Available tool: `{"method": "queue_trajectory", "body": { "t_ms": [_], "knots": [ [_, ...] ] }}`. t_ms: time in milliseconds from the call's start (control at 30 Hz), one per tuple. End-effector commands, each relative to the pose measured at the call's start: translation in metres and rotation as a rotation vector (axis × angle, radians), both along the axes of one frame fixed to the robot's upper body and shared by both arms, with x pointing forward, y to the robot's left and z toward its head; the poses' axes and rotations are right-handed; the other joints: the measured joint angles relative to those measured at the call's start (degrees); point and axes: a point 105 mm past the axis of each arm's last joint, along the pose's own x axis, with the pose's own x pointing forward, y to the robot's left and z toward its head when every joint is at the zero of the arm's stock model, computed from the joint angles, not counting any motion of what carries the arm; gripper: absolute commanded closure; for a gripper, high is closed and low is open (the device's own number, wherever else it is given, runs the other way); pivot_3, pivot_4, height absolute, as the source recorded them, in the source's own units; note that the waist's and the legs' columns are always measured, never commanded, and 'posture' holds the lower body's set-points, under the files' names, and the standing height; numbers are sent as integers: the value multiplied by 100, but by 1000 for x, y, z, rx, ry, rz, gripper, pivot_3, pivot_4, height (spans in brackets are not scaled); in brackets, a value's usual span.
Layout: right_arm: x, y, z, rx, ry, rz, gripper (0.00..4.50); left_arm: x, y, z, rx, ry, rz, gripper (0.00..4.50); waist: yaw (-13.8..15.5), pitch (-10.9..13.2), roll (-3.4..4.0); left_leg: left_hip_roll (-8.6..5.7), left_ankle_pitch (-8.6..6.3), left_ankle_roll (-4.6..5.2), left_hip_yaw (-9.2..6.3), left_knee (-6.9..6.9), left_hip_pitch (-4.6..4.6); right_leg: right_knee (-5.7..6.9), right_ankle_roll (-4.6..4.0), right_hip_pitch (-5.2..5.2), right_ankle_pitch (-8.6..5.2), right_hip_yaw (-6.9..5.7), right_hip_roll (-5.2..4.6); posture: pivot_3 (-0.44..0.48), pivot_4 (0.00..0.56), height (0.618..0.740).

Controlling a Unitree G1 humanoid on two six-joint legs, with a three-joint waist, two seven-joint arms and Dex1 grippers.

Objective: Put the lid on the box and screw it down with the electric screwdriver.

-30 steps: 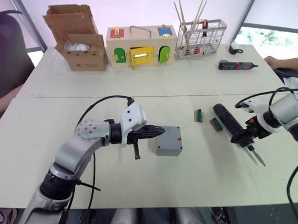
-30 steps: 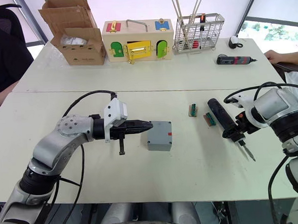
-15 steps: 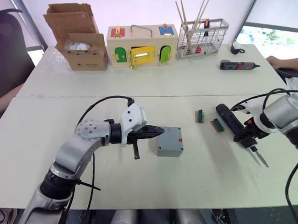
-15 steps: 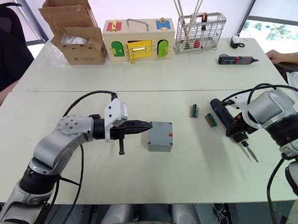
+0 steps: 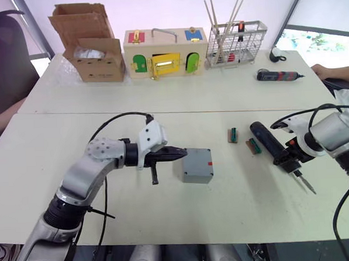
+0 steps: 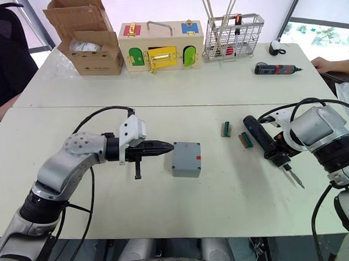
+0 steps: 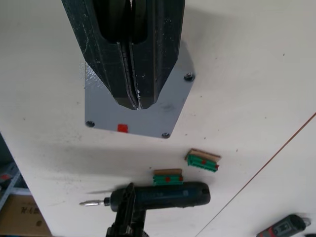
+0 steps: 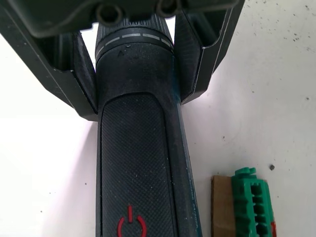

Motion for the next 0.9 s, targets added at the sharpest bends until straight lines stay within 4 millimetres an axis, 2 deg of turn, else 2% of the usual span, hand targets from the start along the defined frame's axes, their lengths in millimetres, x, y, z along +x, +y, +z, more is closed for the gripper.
{"method": "queue_trajectory", "body": {
  "t_ms": [33,133,233,267,333,367,433,500,600,667,767,800,900],
  "knots": [
    [3,8,-5,83,-38,-148,2673,6,6,17,-17,-46,-19,4500,-10,-2,-3,0,0,0,0,0,0,0,0,0,0,0,0,0,150,740],
    [21,7,49,232,-272,-265,2673,15,14,18,8,-36,-13,4500,-52,25,40,-1,4,-6,5,0,-4,8,-4,-5,3,8,0,0,150,740],
    [28,9,93,330,-471,-259,2673,24,27,17,59,-38,-10,4500,-53,70,146,-5,9,-9,27,-2,-48,35,-2,-74,4,28,-1,0,150,740],
    [27,9,108,354,-527,-245,2673,25,28,19,64,-36,-18,4500,-50,76,158,-5,24,-30,35,-1,-96,65,-1,-141,4,31,0,0,150,740],
    [20,35,162,523,-706,-83,2673,23,29,26,59,-6,-66,4500,-40,82,164,-3,47,-68,48,0,-151,128,0,-231,3,25,-1,0,150,740],
    [15,51,180,607,-774,-1,2673,23,29,29,53,9,-82,4500,-51,88,172,1,53,-76,48,-2,-188,135,0,-275,3,18,2,0,150,740],
    [6,84,201,722,-905,121,2673,23,29,33,42,29,-102,4500,-134,93,172,5,56,-80,49,-1,-210,146,0,-300,3,11,4,0,150,740],
    [-6,116,207,800,-1027,201,2673,24,26,37,31,39,-116,4500,-206,87,156,12,56,-80,44,-3,-206,147,0,-290,3,1,6,0,150,740],
    [-28,150,207,950,-1197,224,2673,22,19,37,18,56,-142,4500,-275,86,155,19,57,-79,42,8,-194,154,-1,-268,3,4,13,0,150,740],
    [-34,157,204,1010,-1250,181,2673,20,16,36,16,63,-156,4500,-253,88,158,9,65,-72,38,15,-196,171,0,-269,3,5,8,0,150,740],
    [-38,175,183,861,-1279,234,2673,10,10,29,34,65,-192,4500,-174,89,159,-16,69,-66,32,20,-195,204,0,-276,3,4,-11,0,150,740],
    [-43,182,175,866,-1265,295,2673,8,7,24,46,63,-198,4500,-172,89,159,-25,70,-64,32,19,-193,205,0,-276,3,4,-20,0,150,740],
    [-41,182,159,865,-1274,287,2673,7,1,11,67,56,-199,4500,-193,89,159,-43,75,-55,34,18,-189,209,1,-276,2,3,-34,0,150,740]
  ]
}}
